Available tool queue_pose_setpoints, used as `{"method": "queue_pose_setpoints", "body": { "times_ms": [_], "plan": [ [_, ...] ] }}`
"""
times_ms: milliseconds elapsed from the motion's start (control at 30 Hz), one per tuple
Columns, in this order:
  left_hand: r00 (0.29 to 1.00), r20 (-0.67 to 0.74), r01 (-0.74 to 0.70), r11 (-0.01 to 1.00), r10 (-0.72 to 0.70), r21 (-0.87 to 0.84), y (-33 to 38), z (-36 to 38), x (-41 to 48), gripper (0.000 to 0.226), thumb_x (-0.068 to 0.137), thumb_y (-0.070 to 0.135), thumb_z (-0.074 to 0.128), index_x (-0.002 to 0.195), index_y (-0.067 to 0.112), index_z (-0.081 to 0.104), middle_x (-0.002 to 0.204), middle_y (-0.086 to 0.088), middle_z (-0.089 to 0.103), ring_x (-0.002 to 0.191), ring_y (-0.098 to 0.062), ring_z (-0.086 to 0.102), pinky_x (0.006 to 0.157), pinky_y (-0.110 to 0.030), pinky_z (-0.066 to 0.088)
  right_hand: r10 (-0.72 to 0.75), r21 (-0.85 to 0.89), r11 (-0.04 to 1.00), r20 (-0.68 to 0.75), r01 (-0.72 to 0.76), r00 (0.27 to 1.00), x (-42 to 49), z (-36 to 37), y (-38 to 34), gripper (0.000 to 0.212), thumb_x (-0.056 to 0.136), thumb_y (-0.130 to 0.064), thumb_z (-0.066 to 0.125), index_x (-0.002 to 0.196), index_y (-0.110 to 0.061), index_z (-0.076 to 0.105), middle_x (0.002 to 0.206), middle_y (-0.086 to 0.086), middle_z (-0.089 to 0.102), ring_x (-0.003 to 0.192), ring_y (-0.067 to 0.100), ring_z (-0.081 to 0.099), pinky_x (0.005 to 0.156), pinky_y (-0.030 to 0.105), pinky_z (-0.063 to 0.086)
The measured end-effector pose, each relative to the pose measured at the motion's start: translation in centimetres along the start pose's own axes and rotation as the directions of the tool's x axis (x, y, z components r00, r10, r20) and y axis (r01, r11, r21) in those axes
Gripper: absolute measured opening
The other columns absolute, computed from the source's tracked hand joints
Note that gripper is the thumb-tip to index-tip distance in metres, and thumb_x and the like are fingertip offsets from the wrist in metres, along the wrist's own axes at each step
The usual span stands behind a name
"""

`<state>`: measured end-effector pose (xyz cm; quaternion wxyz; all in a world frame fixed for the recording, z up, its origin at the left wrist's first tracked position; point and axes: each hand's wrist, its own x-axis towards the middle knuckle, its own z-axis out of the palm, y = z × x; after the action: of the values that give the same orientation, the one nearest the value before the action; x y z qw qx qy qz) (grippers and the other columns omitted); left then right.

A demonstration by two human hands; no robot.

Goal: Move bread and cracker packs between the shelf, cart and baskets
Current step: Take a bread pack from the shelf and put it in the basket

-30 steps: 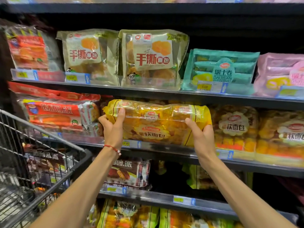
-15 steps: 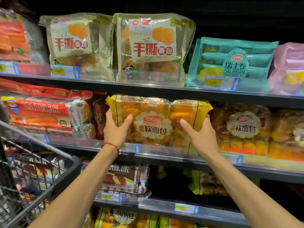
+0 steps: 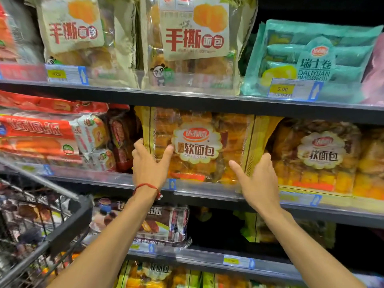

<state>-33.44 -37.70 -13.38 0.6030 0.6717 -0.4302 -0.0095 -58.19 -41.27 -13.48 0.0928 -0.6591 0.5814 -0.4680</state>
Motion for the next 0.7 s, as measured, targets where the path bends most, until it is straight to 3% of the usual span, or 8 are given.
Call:
{"method": "queue_pose_setpoints", "body": {
  "times_ms": [67, 200, 400, 567, 700],
  "plan": [
    [1.000, 0.012, -0.029, 0.999, 0.029, 0.040, -0.2, 0.0, 0.0, 0.084, 0.086, 0.063, 0.067, 0.149, 0.023, 0.028, 0.143, -0.008, 0.044, 0.127, -0.031, 0.049, 0.101, -0.044, 0.042, 0.031, 0.029, 0.999, 0.018, -0.032, 0.999, 0.8, -0.5, -0.1, 0.070, 0.090, -0.064, 0.067, 0.129, -0.012, 0.040, 0.130, 0.010, 0.057, 0.116, 0.032, 0.055, 0.090, 0.041, 0.043],
    [0.999, 0.029, -0.045, 0.994, 0.043, 0.104, -0.8, 0.0, 0.4, 0.089, 0.084, 0.071, 0.064, 0.154, 0.029, 0.029, 0.139, -0.005, 0.042, 0.121, -0.029, 0.053, 0.097, -0.042, 0.046, 0.004, -0.031, 1.000, -0.018, -0.004, 1.000, 1.2, -0.2, 0.0, 0.093, 0.092, -0.069, 0.060, 0.156, -0.010, 0.029, 0.137, 0.013, 0.059, 0.125, 0.036, 0.055, 0.099, 0.046, 0.045],
    [0.998, 0.063, -0.030, 0.972, 0.016, 0.234, -0.3, 0.3, 0.2, 0.094, 0.089, 0.073, 0.054, 0.159, 0.020, 0.021, 0.142, -0.008, 0.046, 0.125, -0.033, 0.052, 0.090, -0.044, 0.046, -0.019, -0.120, 0.993, -0.021, 0.017, 1.000, 0.6, -0.1, 0.2, 0.092, 0.095, -0.073, 0.050, 0.160, -0.013, 0.028, 0.135, 0.011, 0.059, 0.125, 0.032, 0.054, 0.097, 0.042, 0.047],
    [0.992, 0.123, -0.035, 0.966, 0.003, 0.257, 0.3, -0.1, -0.1, 0.101, 0.092, 0.070, 0.050, 0.163, 0.015, 0.004, 0.153, -0.012, 0.039, 0.136, -0.034, 0.043, 0.101, -0.049, 0.044, -0.014, -0.083, 0.996, 0.032, 0.017, 0.999, 0.4, -0.7, 0.4, 0.096, 0.095, -0.072, 0.051, 0.162, -0.011, 0.021, 0.143, 0.011, 0.055, 0.131, 0.031, 0.051, 0.104, 0.045, 0.045],
    [0.992, 0.119, -0.082, 0.950, 0.048, 0.300, 0.6, -1.0, -2.1, 0.101, 0.097, 0.061, 0.050, 0.161, 0.006, -0.005, 0.167, -0.016, 0.012, 0.149, -0.037, 0.024, 0.117, -0.050, 0.030, -0.053, -0.048, 0.997, 0.081, 0.057, 0.995, -1.0, -2.4, 0.8, 0.094, 0.099, -0.055, 0.059, 0.164, -0.011, 0.009, 0.165, 0.012, 0.030, 0.149, 0.030, 0.035, 0.116, 0.044, 0.037]
  ]
}}
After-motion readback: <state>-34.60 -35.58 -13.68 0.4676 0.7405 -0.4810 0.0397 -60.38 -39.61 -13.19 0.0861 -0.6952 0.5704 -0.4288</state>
